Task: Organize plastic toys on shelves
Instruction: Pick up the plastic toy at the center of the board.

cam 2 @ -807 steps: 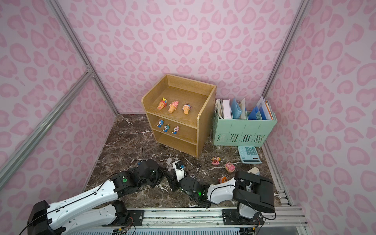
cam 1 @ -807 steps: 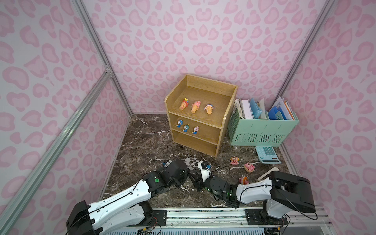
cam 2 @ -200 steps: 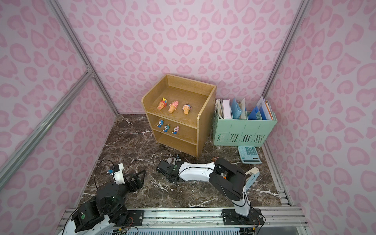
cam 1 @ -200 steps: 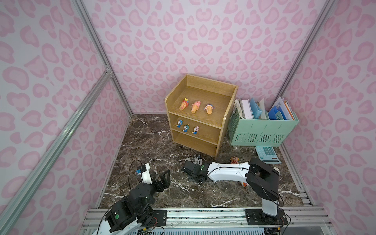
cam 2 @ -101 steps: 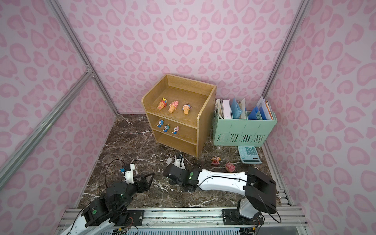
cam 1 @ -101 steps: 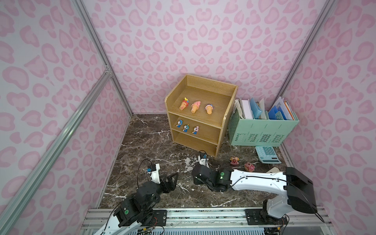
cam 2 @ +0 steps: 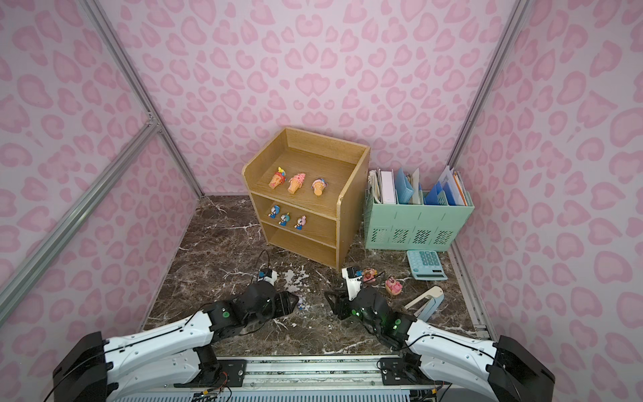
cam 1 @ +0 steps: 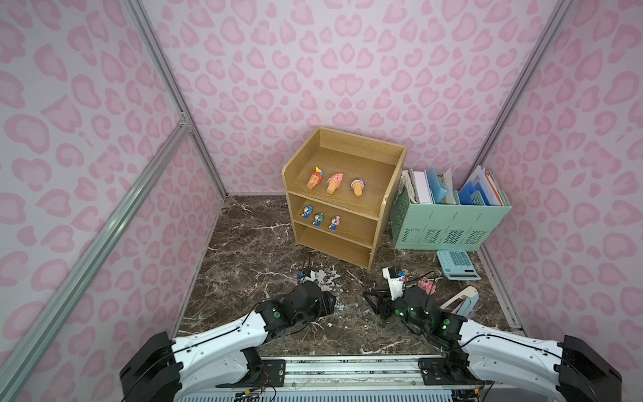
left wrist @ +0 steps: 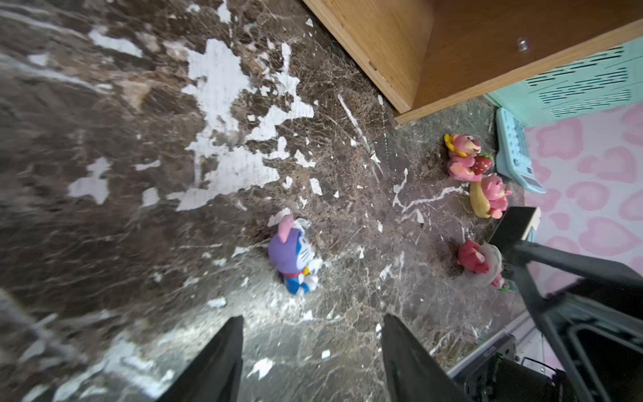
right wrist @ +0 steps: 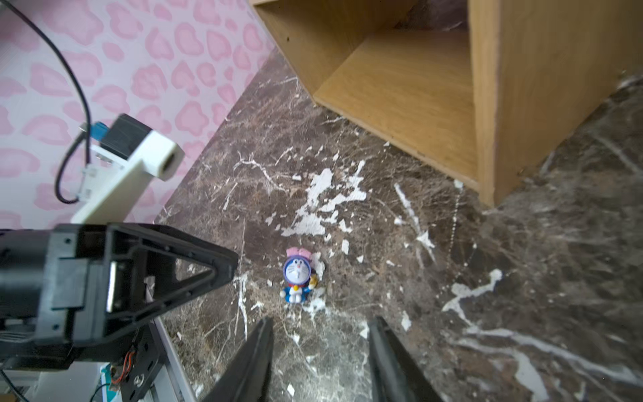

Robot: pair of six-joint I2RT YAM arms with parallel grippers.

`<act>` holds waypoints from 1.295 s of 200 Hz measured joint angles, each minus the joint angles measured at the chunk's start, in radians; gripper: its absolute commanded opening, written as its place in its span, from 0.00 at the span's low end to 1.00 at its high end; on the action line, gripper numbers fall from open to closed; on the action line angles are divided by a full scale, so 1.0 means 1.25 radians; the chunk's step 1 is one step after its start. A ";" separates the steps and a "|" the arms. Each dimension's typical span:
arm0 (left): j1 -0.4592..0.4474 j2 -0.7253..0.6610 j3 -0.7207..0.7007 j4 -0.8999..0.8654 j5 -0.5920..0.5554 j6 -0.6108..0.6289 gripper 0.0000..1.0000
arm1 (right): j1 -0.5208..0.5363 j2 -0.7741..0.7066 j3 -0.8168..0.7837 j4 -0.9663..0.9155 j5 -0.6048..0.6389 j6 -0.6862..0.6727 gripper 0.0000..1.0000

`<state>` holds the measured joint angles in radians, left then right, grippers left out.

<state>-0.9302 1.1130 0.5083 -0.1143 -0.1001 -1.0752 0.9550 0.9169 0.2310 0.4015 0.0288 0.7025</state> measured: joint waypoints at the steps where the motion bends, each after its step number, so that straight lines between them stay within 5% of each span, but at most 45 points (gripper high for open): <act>1: 0.000 0.008 0.004 0.000 -0.001 0.000 0.66 | -0.001 -0.001 -0.001 0.001 -0.002 0.000 0.48; 89: -0.005 0.244 0.115 -0.029 -0.041 0.006 0.60 | -0.092 -0.148 -0.093 0.024 -0.097 0.000 0.48; 143: -0.005 0.304 0.131 -0.023 -0.032 0.006 0.39 | -0.108 -0.167 -0.103 0.023 -0.116 0.003 0.49; 188: -0.005 0.311 0.148 -0.041 -0.030 0.031 0.31 | -0.110 -0.161 -0.107 0.030 -0.131 0.006 0.49; 259: 0.005 0.187 0.150 -0.046 0.072 0.333 0.24 | -0.133 -0.154 -0.116 0.096 -0.237 0.003 0.51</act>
<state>-0.9234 1.3464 0.6956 -0.1719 -0.0101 -0.6586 0.7891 0.7246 0.0864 0.5209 -0.2672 0.7067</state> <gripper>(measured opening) 0.316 0.503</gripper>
